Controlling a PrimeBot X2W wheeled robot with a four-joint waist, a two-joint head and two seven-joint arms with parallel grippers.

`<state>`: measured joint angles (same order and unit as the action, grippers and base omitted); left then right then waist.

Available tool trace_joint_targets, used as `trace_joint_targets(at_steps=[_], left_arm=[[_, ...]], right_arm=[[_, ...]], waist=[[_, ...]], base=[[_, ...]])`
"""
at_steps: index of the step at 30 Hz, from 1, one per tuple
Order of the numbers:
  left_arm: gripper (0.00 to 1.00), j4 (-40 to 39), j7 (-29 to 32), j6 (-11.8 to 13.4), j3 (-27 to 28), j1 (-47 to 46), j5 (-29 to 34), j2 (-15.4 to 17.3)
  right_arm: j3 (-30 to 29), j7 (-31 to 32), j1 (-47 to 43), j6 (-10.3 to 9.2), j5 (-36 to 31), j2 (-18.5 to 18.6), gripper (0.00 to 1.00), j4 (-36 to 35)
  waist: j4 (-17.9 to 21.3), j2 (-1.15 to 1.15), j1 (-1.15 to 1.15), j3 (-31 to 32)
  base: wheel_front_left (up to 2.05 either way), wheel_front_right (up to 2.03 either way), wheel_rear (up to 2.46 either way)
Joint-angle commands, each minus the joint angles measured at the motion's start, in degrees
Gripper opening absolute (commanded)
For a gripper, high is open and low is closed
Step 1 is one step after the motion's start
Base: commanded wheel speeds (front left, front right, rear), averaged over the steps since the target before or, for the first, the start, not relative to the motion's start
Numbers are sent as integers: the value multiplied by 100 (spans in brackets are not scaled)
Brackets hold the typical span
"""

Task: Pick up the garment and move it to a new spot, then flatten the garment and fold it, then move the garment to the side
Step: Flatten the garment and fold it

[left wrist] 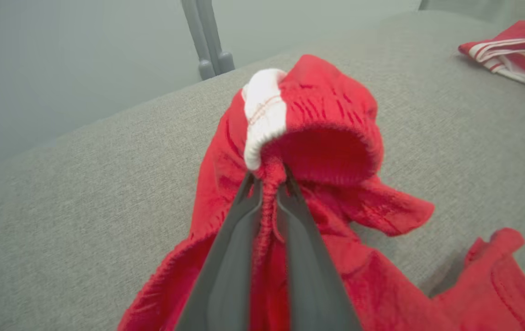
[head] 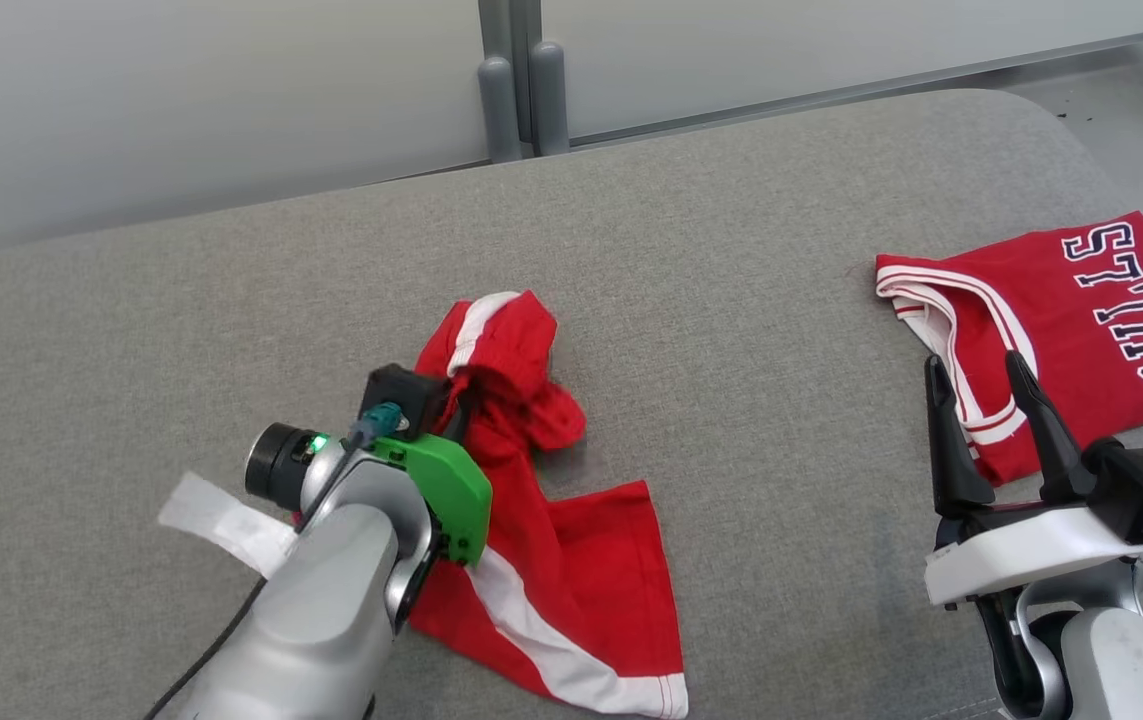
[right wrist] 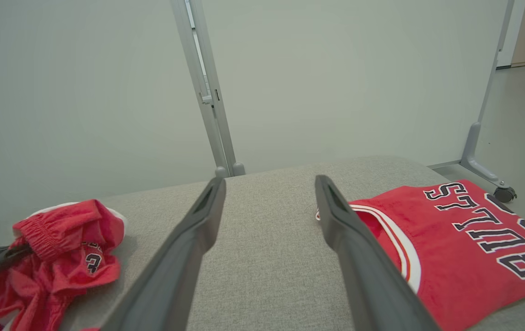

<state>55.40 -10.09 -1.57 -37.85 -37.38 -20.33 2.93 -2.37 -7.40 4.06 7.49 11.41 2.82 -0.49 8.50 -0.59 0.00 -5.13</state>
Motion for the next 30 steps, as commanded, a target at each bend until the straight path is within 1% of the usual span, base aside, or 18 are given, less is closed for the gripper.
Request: trace_joint_targets(at_steps=[1, 2, 4, 7, 11, 14, 15, 16, 17, 18, 19, 23, 28, 29, 30], left_arm=[[0, -226, 36, -134, 115, 43, -458, 1], [0, -388, 93, -201, 171, 105, -776, 1], [0, -721, 250, -247, 175, 143, -1302, 4], [0, -1243, 468, -175, 148, 181, -2098, 2], [0, -1777, 655, 131, 62, 198, -2870, 7], [0, -2004, 801, 473, 43, 258, -3313, 7], [0, -2013, 844, 600, 56, 281, -3395, 8], [0, -2013, 844, 600, 56, 281, -3395, 8], [0, -1976, 858, 714, 86, 281, -3423, 9], [0, -1840, 886, 887, 186, 340, -3520, 33], [0, -1768, 896, 945, 245, 377, -3563, 67], [0, -1374, 886, 1100, 464, 486, -3700, 244], [0, -912, 849, 1203, 755, 524, -3948, 330], [8, -772, 818, 1185, 793, 491, -3952, 324], [45, -725, 769, 1168, 819, 470, -3978, 309]], right_arm=[[-8, -11, 47, 0, 11, 16, 100, 13], [-13, -9, 41, 0, 9, 16, 100, 15], [-21, -2, 26, 0, 5, 16, 100, 16], [-23, 10, 4, 0, -1, 16, 100, 9], [-32, 24, -19, 0, -7, 16, 100, 8], [-27, 27, -38, 0, -14, 16, 100, 12], [-23, 32, -50, 0, -14, 16, 100, 9], [-23, 32, -50, 0, -14, 16, 100, 9], [-21, 37, -64, 0, -14, 16, 100, 5], [-8, 40, -90, 0, -3, 16, 100, -1], [-10, 38, -103, 0, 0, 17, 100, -3], [12, 16, -137, 0, 17, 16, 100, 17], [42, 34, -141, 0, 17, 16, 100, 14], [63, 43, -151, 0, 19, 16, 100, 27], [70, 50, -154, 0, 22, 16, 100, 34]], waist=[[-7, 59, 0, 14], [-13, 59, 0, 22], [-31, 59, 0, 36], [-59, 59, 0, 60], [-101, 59, 0, 110], [-127, 59, 0, 160], [-136, 59, 0, 175], [-136, 59, 0, 175], [-144, 59, 0, 187], [-151, 59, 0, 206], [-155, 59, 0, 214], [-170, 59, 0, 231], [-195, 59, 0, 225], [-207, 59, 0, 230], [-212, 59, 0, 233]], base=[[0, 0, 0], [0, 0, 0], [0, 0, 0], [0, 0, 0], [0, 0, 0], [0, 0, 0], [0, 0, 0], [0, 0, 0], [0, 0, 0], [0, 0, 0], [0, 0, 0], [0, 0, 0], [0, 0, 0], [0, 0, 0], [0, 0, 0]])
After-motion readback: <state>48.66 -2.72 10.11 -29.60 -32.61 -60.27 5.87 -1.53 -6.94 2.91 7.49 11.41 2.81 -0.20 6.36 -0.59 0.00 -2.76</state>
